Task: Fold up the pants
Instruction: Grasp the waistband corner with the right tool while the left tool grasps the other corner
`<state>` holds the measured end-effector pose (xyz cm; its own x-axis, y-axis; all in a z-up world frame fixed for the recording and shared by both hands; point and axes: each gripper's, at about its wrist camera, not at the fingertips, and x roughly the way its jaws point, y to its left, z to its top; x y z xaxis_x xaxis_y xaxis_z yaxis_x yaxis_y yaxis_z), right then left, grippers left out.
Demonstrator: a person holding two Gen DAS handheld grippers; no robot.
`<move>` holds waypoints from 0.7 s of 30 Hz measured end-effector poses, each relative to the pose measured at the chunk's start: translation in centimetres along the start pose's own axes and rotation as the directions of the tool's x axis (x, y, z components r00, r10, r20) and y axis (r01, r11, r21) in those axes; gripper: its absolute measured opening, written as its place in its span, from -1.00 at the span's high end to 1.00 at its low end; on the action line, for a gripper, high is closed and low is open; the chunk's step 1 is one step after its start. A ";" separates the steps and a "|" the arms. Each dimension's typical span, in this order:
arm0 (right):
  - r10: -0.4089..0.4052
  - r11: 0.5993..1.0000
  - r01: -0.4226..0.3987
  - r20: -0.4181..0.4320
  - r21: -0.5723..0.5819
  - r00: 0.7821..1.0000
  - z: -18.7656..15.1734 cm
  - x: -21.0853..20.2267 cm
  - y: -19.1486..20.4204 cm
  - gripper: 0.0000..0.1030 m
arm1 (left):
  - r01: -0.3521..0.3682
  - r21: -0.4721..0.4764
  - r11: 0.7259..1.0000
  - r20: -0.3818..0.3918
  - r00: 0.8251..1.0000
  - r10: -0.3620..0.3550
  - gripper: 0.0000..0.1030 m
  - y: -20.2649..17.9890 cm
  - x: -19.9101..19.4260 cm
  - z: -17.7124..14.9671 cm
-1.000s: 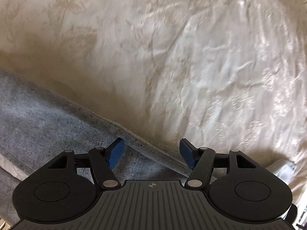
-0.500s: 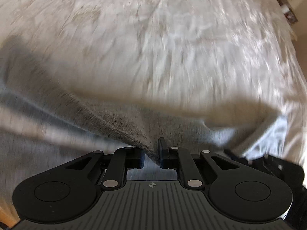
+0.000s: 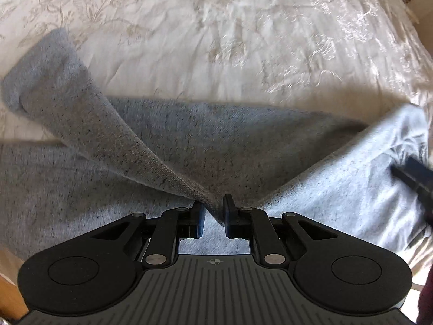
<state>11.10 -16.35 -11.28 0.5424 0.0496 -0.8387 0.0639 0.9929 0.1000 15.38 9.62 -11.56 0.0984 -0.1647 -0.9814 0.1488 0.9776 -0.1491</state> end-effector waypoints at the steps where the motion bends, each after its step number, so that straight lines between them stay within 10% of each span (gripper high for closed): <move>1: -0.049 0.998 0.049 0.011 0.046 0.999 0.8 0.1 -1.1 -0.32 | -0.003 0.007 1.000 0.007 1.000 0.003 0.73 -0.4 0.0 0.1; 8: -0.421 0.874 0.430 -0.091 0.226 0.903 7.9 6.0 -8.0 -0.77 | 0.005 0.011 1.000 0.009 1.000 -0.006 0.73 -0.6 0.1 0.7; 16: -0.529 0.736 0.638 -0.397 0.226 0.750 8.7 14.1 -13.8 -0.81 | 0.029 -0.014 0.999 -0.002 1.000 -0.029 0.73 0.3 -0.2 0.1; 18: -0.490 0.736 0.632 -0.454 0.242 0.744 7.6 14.6 -14.9 -0.20 | 0.034 -0.022 0.999 0.000 0.999 -0.034 0.73 0.4 -0.2 0.4; 21: -0.366 0.768 0.531 -0.435 0.359 0.823 6.2 12.6 -16.1 0.50 | 0.031 -0.016 0.999 0.035 0.999 -0.031 0.77 0.4 -0.7 1.1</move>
<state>22.09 -32.39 -20.19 0.0587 -0.2756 -0.9595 0.6378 0.7497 -0.1763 16.42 9.99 -10.85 0.1281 -0.1991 -0.9716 0.1362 0.9739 -0.1816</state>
